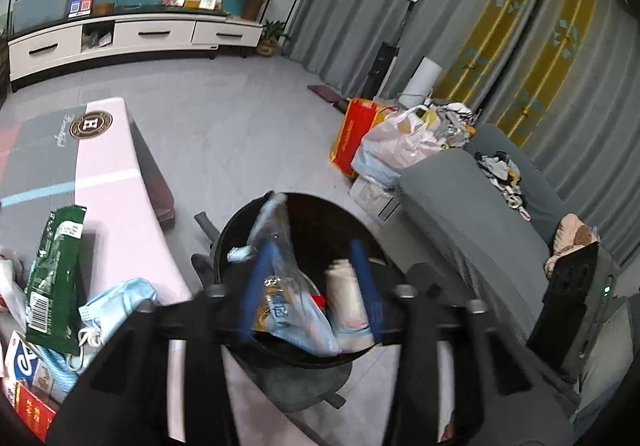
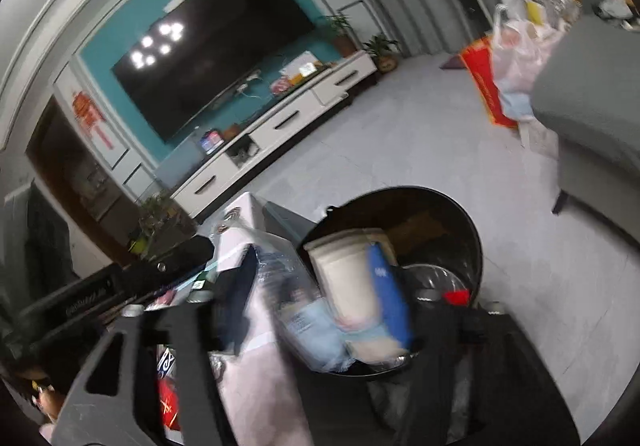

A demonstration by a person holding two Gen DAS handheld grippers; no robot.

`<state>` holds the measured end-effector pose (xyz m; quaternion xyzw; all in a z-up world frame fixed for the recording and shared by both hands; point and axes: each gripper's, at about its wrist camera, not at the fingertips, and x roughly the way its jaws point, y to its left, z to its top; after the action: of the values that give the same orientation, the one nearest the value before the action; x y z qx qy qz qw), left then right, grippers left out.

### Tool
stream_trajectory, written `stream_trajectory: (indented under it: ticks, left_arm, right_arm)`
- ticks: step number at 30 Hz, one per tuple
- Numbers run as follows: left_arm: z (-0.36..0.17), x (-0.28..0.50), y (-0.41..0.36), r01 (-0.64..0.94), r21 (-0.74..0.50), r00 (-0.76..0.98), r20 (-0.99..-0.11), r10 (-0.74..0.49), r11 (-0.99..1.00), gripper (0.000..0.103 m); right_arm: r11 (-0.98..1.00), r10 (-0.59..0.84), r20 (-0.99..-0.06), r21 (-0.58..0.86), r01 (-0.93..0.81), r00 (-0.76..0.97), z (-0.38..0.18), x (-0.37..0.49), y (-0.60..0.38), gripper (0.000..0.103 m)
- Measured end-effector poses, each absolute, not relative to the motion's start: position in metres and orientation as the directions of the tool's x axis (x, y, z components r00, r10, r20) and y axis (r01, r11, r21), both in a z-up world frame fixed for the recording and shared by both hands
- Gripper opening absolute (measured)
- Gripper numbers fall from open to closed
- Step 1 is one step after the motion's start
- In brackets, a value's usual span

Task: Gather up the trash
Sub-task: 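Carry the cup and plastic bag over the bin and release both, then grasp the dark green bag with the left tool while the right tool grasps the red box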

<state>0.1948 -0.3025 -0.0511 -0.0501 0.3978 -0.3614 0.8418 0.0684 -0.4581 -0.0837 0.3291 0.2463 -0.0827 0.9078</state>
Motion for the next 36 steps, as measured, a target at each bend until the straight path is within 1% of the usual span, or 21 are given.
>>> stream_trajectory:
  ticks: [2,3,4,8,9,10,12,15,16,19,22,27,28,30,31,32,34,35,36]
  left_arm:
    - [-0.057,0.196,-0.303,0.561,-0.374,0.416,-0.644,-0.642,0.739,0.048]
    - [-0.059,0.195,-0.301,0.562,-0.379,0.411,-0.644,-0.645,0.736,0.053]
    - [-0.06,0.194,-0.299,0.561,-0.382,0.409,-0.643,-0.647,0.735,0.061]
    - [-0.06,0.183,-0.279,0.571,-0.384,0.407,-0.635,-0.656,0.726,0.077]
    - [-0.059,0.18,-0.274,0.572,-0.383,0.408,-0.635,-0.657,0.725,0.084]
    - [-0.06,0.175,-0.269,0.574,-0.38,0.41,-0.633,-0.657,0.725,0.089]
    - [-0.063,0.163,-0.253,0.573,-0.37,0.416,-0.638,-0.648,0.732,0.092]
    - [-0.072,0.146,-0.225,0.556,-0.399,0.404,-0.637,-0.657,0.729,0.097]
    - [-0.074,0.142,-0.217,0.551,-0.409,0.402,-0.635,-0.66,0.728,0.098]
    - [-0.075,0.127,-0.185,0.533,-0.436,0.402,-0.623,-0.671,0.725,0.1]
    - [-0.07,0.114,-0.144,0.505,-0.451,0.446,-0.594,-0.67,0.736,0.1]
    - [-0.062,0.108,-0.072,0.408,-0.43,0.574,-0.565,-0.592,0.805,0.1]
    - [-0.061,0.111,-0.063,0.394,-0.417,0.59,-0.568,-0.573,0.819,0.1]
    - [-0.062,0.117,-0.045,0.362,-0.356,0.61,-0.609,-0.508,0.862,0.1]
    - [-0.063,0.12,-0.038,0.36,-0.318,0.603,-0.638,-0.479,0.877,0.1]
    - [-0.064,0.12,-0.027,0.354,-0.301,0.604,-0.65,-0.462,0.886,0.1]
    - [-0.065,0.117,-0.006,0.339,-0.33,0.623,-0.623,-0.473,0.881,0.1]
    - [-0.066,0.113,0.01,0.332,-0.359,0.639,-0.595,-0.488,0.872,0.1]
    - [-0.067,0.111,0.019,0.317,-0.359,0.652,-0.59,-0.476,0.878,0.1]
  right_arm:
    - [0.755,0.015,-0.513,0.569,0.327,0.858,-0.087,0.069,-0.462,0.064]
    - [0.747,0.015,-0.514,0.576,0.332,0.858,-0.088,0.069,-0.464,0.064]
    - [0.742,0.014,-0.515,0.58,0.336,0.857,-0.088,0.069,-0.465,0.064]
    - [0.725,0.016,-0.52,0.594,0.348,0.854,-0.088,0.07,-0.465,0.064]
    - [0.727,0.018,-0.524,0.591,0.349,0.851,-0.088,0.071,-0.463,0.064]
    - [0.73,0.021,-0.527,0.589,0.348,0.85,-0.087,0.073,-0.462,0.064]
    - [0.741,0.028,-0.532,0.579,0.34,0.846,-0.085,0.078,-0.458,0.065]
    - [0.77,0.041,-0.541,0.553,0.318,0.84,-0.081,0.084,-0.443,0.066]
    - [0.786,0.047,-0.545,0.537,0.306,0.837,-0.079,0.086,-0.435,0.068]
    - [0.82,0.069,-0.557,0.504,0.271,0.828,-0.075,0.092,-0.414,0.069]
    - [0.856,0.124,-0.558,0.479,0.196,0.821,-0.069,0.097,-0.387,0.071]
    - [0.909,0.245,-0.554,0.417,0.011,0.796,-0.058,0.102,-0.334,0.077]
    - [0.917,0.274,-0.56,0.398,-0.037,0.782,-0.057,0.103,-0.32,0.079]
    - [0.926,0.325,-0.586,0.358,-0.123,0.743,-0.058,0.106,-0.289,0.08]
    - [0.929,0.335,-0.597,0.338,-0.15,0.729,-0.058,0.107,-0.278,0.08]
    - [0.932,0.342,-0.61,0.315,-0.177,0.715,-0.06,0.108,-0.266,0.08]
    - [0.938,0.346,-0.64,0.26,-0.231,0.686,-0.065,0.11,-0.239,0.08]
    - [0.938,0.346,-0.654,0.232,-0.257,0.673,-0.068,0.111,-0.226,0.08]
    - [0.937,0.346,-0.662,0.215,-0.274,0.665,-0.07,0.112,-0.217,0.08]
